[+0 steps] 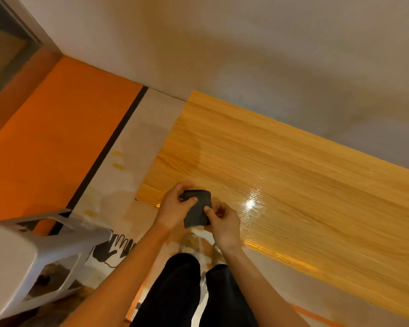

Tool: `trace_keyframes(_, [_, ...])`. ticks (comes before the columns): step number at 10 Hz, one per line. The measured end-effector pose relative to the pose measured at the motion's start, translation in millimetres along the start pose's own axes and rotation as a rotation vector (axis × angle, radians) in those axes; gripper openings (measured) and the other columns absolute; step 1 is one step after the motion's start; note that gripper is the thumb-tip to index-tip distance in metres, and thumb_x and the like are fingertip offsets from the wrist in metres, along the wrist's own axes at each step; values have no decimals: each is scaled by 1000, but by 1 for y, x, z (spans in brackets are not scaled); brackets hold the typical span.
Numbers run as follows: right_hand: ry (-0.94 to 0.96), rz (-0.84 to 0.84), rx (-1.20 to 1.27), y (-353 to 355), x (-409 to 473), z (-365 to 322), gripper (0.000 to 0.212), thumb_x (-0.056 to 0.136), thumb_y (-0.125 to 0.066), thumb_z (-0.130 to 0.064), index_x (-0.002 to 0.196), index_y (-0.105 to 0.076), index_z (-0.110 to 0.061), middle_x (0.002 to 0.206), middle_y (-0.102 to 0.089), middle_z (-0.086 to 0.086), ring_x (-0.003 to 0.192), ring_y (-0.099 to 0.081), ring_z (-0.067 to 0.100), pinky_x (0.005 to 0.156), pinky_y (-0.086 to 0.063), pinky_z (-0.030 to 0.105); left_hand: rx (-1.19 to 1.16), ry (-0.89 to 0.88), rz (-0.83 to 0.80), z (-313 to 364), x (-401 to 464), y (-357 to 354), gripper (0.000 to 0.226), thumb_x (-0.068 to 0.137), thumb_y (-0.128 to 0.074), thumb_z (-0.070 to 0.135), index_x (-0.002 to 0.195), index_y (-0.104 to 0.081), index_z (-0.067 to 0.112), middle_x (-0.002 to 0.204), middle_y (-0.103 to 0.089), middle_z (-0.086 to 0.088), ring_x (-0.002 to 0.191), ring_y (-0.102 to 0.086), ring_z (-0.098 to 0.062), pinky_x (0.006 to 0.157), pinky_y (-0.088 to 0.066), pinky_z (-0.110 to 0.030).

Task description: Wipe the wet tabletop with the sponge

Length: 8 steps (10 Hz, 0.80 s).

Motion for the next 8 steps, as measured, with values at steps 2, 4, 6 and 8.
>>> trace_keyframes(2, [28,172,-68,-18,-3,11,18,88,-67,-11,98,-54,-19,80,-59,-6,77,-60,16,76,-55,35,170,-37,-108,-2,20,4,54,92,-66,-4,139,-52,17,121,-55,-1,108,-57,-18,83,-50,-23])
trace_keyframes(4, [164,231,-298,-24,-7,22,39,86,-68,-14,122,-55,-17,117,-53,-1,97,-59,13,75,-52,28,301,-322,-48,-16,27,-4,49,88,-71,-2,131,-61,20,128,-52,2,114,-58,-14,89,-48,-11])
trace_keyframes(6, [313,285,-659,-24,-5,26,27,81,-72,-11,107,-64,-12,110,-56,7,95,-58,25,70,-49,32,661,-732,6,-26,20,-4,24,90,-66,-1,107,-74,14,116,-54,-6,110,-52,-17,84,-50,-29])
trace_keyframes(8, [310,257,-601,-19,-6,29,26,87,-64,-16,113,-64,-12,120,-53,9,110,-46,25,94,-44,38,795,-704,-55,-27,15,-8,32,91,-62,-1,119,-71,12,118,-56,-9,112,-56,-26,89,-54,-44])
Point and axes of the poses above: each hand's wrist, its own x-axis towards the middle knuckle, its own y-axis out of the back of the hand, z = x × y, the point moved 2 cm from there along x, towards the middle knuckle
